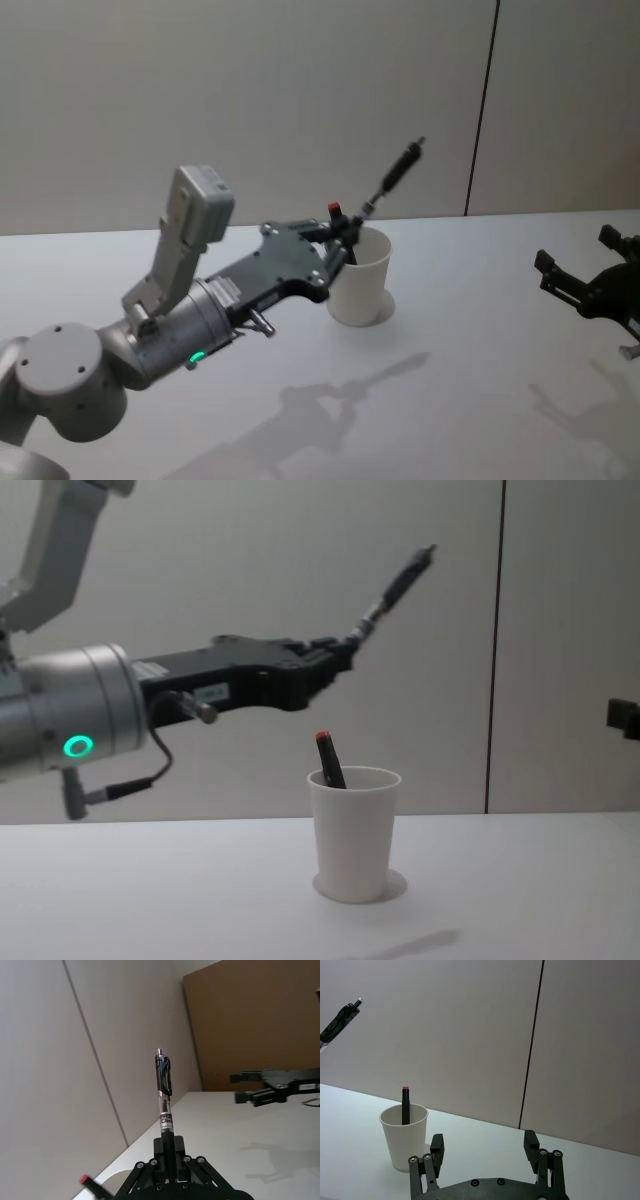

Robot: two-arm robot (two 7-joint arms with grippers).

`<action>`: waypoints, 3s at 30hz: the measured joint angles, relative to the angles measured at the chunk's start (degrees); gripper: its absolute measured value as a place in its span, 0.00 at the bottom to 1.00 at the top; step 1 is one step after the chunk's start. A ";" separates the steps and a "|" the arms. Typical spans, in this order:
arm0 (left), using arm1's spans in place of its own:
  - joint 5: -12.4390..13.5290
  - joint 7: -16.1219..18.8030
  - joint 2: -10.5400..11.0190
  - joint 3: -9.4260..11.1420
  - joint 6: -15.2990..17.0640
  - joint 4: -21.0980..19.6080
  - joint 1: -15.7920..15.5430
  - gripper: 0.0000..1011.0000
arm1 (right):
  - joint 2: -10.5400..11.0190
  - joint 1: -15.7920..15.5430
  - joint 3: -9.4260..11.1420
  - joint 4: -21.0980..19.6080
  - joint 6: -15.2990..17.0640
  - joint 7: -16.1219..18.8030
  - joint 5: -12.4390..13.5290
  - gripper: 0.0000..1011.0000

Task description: Place the pen into the pen holder.

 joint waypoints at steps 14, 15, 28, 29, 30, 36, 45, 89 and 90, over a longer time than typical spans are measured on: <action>3.39 -3.45 -1.43 2.53 -0.65 0.32 -0.91 0.12 | 0.00 0.00 0.00 0.00 0.00 0.00 0.00 0.99; 3.73 -3.46 -1.50 2.71 -0.68 0.25 -0.95 0.12 | 0.00 0.00 0.00 0.00 0.00 0.00 0.00 0.99; 11.91 0.07 -2.42 5.16 -0.72 -1.70 -0.65 0.12 | 0.00 0.00 0.00 0.00 0.00 0.00 0.00 0.99; 12.41 0.37 -2.48 5.34 -0.73 -1.86 -0.58 0.12 | 0.00 0.00 0.00 0.00 0.00 0.00 0.00 0.99; 12.92 0.69 -2.50 5.43 -0.73 -1.94 -0.56 0.12 | 0.00 0.00 0.00 0.00 0.00 0.00 0.00 0.99; 16.88 3.57 -2.82 6.46 -0.57 -3.04 -0.14 0.12 | 0.00 0.00 0.00 0.00 0.00 0.00 0.00 0.99; 20.12 6.70 -3.12 7.55 0.40 -4.56 0.45 0.12 | 0.00 0.00 0.00 0.00 0.00 0.00 0.00 0.99; 22.57 10.00 -3.32 8.58 1.85 -6.40 1.25 0.12 | 0.61 -1.44 0.99 -1.22 -0.81 2.62 7.59 0.99; 22.58 10.00 -3.32 8.58 1.85 -6.41 1.25 0.12 | 0.66 -1.55 1.09 -1.24 -0.84 3.15 8.67 0.99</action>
